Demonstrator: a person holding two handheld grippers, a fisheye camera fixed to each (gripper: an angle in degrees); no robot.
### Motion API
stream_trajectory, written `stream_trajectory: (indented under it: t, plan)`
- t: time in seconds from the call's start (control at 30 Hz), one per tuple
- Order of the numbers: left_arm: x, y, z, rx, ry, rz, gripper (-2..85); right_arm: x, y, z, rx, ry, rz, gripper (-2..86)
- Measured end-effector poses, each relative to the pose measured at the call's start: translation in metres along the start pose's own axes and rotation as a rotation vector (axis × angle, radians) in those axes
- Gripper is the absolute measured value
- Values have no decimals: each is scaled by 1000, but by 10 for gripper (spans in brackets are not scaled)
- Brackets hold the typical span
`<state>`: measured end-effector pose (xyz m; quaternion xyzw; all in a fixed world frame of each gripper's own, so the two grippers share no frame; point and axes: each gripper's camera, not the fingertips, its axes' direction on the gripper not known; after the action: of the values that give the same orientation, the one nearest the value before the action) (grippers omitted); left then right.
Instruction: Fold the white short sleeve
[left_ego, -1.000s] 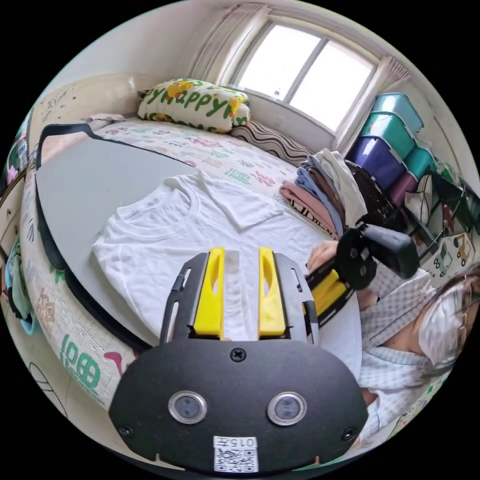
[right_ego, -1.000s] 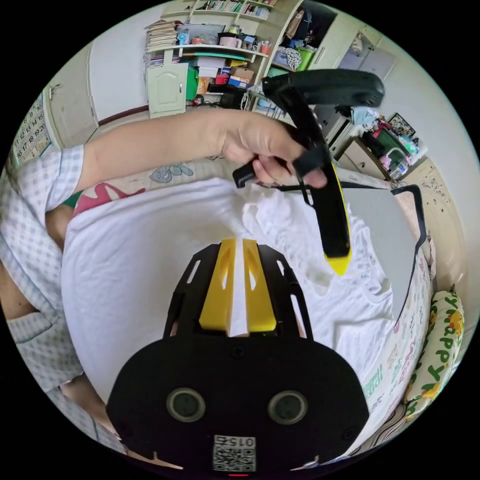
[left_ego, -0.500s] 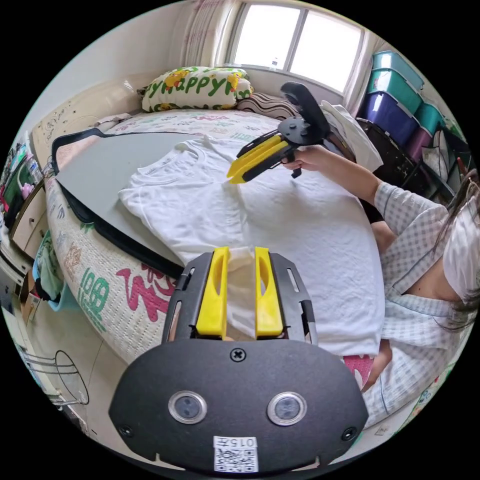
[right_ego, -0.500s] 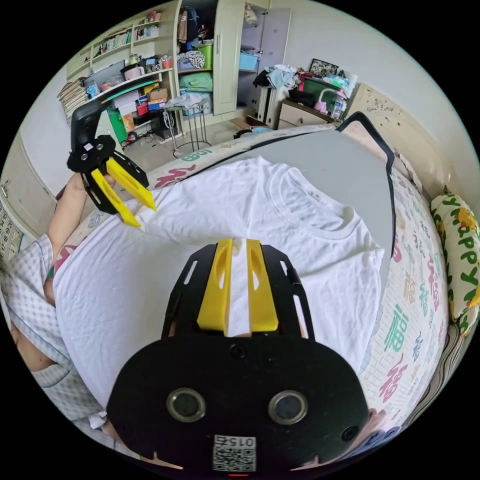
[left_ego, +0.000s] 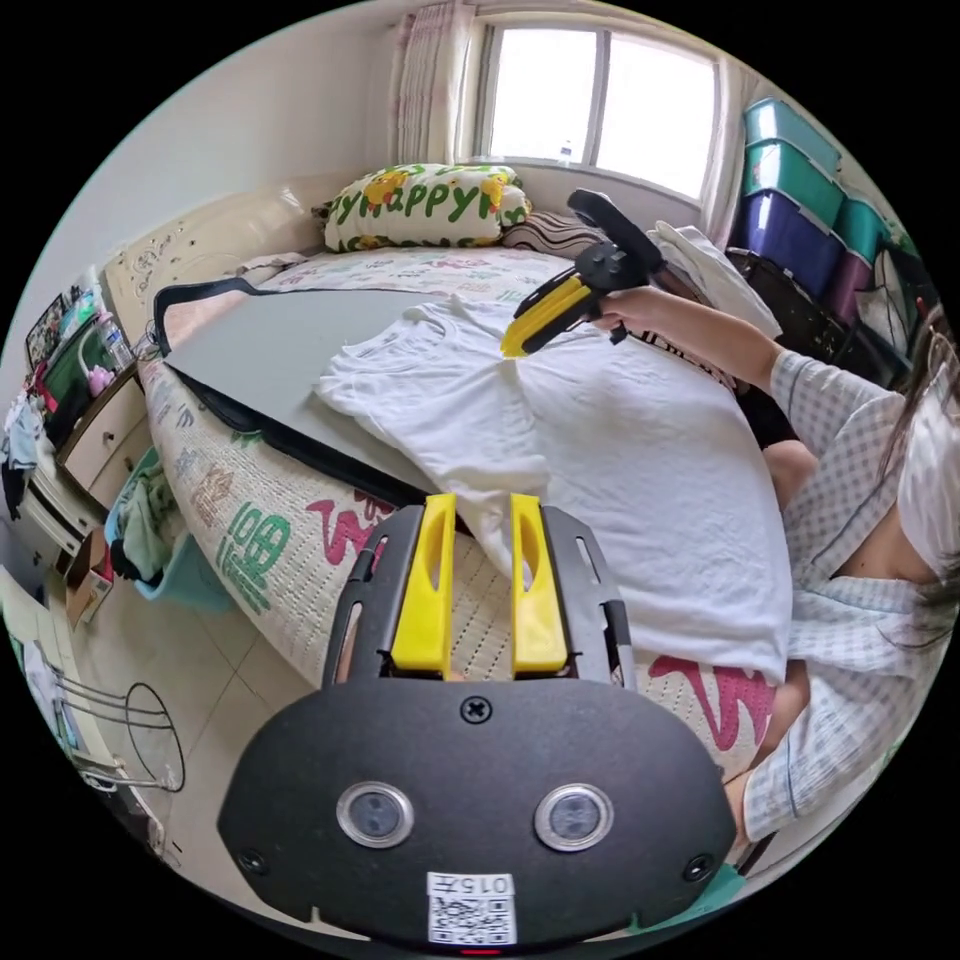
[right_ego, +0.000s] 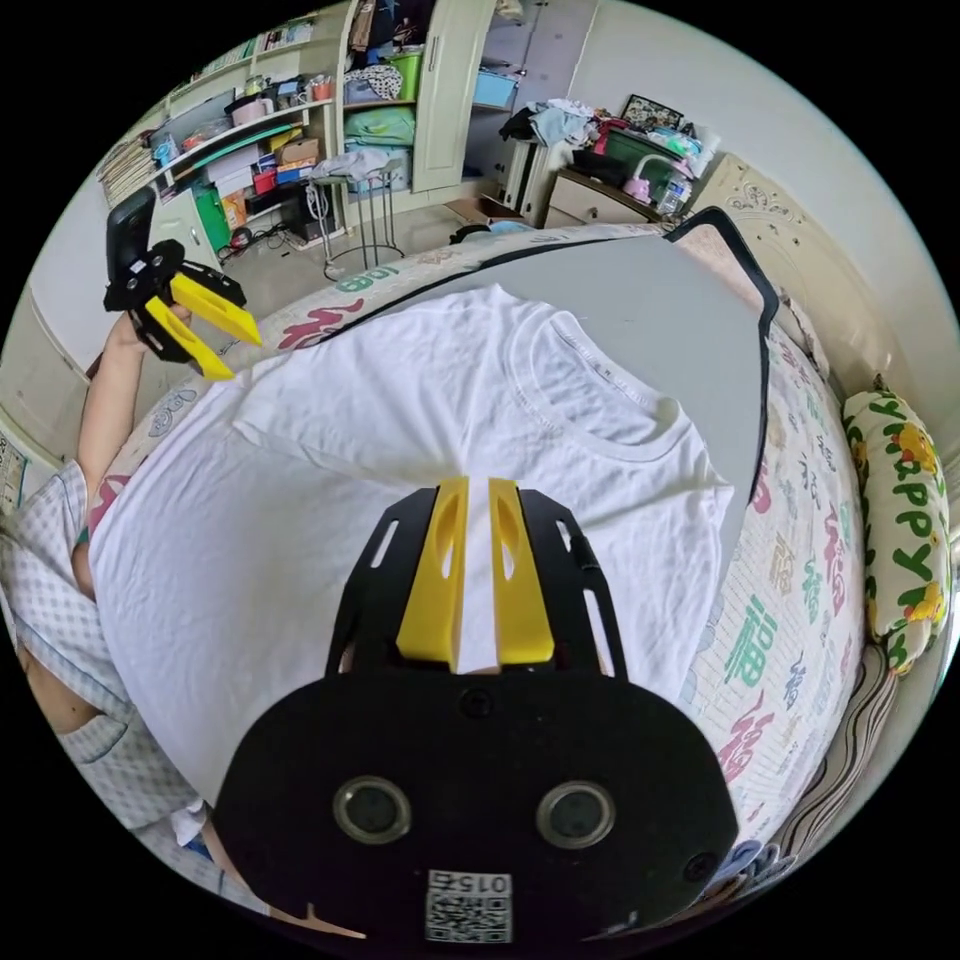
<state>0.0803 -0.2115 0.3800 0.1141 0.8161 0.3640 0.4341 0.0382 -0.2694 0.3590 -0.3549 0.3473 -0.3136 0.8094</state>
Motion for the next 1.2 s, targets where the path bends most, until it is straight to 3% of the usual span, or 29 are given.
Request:
stream_trajectory:
  t: [0.1, 0.23, 0.47, 0.77, 1.2]
  plan:
    - [9, -4, 3, -22, -5, 34, 86, -7, -9, -12, 30, 5, 11, 48]
    - [14, -6, 20, -116, -50, 54, 81, -74, -20, -26, 107, -148, -201, 66]
    - [20, -4, 13, -96, -53, 63, 63, -164, -25, -9, 122, 9, -431, 66]
    - [38, 2, -18, 18, -71, 123, 60, -169, -13, -22, 144, -41, -395, 66]
    - [26, -1, 14, -75, -56, 103, 44, -155, -24, -2, 91, -21, -339, 58]
